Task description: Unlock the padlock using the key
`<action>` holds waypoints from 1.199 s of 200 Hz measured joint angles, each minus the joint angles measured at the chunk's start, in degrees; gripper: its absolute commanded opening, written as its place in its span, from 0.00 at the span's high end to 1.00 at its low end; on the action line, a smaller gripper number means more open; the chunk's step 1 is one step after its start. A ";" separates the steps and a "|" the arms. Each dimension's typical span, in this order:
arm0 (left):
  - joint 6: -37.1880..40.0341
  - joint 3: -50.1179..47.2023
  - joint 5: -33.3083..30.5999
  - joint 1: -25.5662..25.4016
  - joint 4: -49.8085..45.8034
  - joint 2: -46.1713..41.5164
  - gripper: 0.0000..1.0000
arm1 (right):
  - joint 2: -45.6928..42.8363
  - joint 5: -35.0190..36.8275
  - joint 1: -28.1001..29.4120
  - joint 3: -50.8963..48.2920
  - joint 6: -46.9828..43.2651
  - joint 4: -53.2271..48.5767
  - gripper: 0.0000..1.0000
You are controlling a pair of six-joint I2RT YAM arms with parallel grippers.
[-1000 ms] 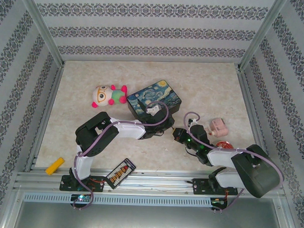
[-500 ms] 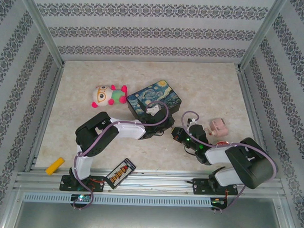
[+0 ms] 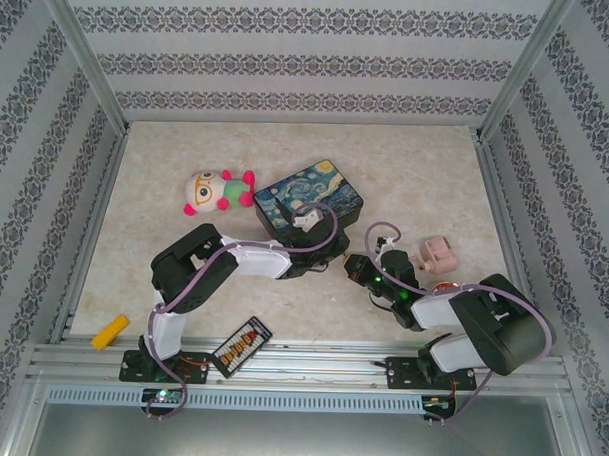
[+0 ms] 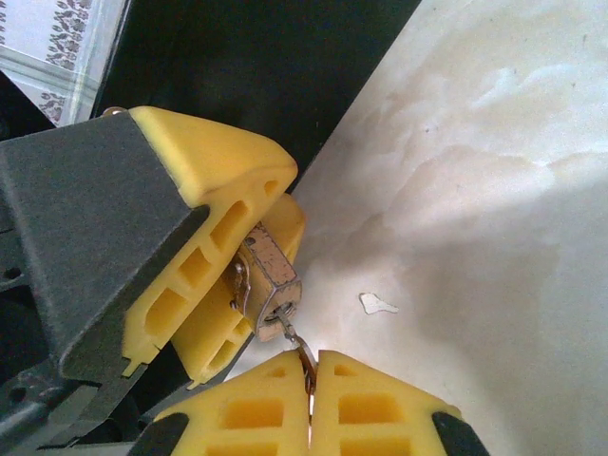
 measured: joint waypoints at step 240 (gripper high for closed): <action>1.07 -0.61 -0.26 0.00 1.07 -0.04 0.95 | 5.03 -4.48 -2.40 -0.55 -1.81 6.08 1.00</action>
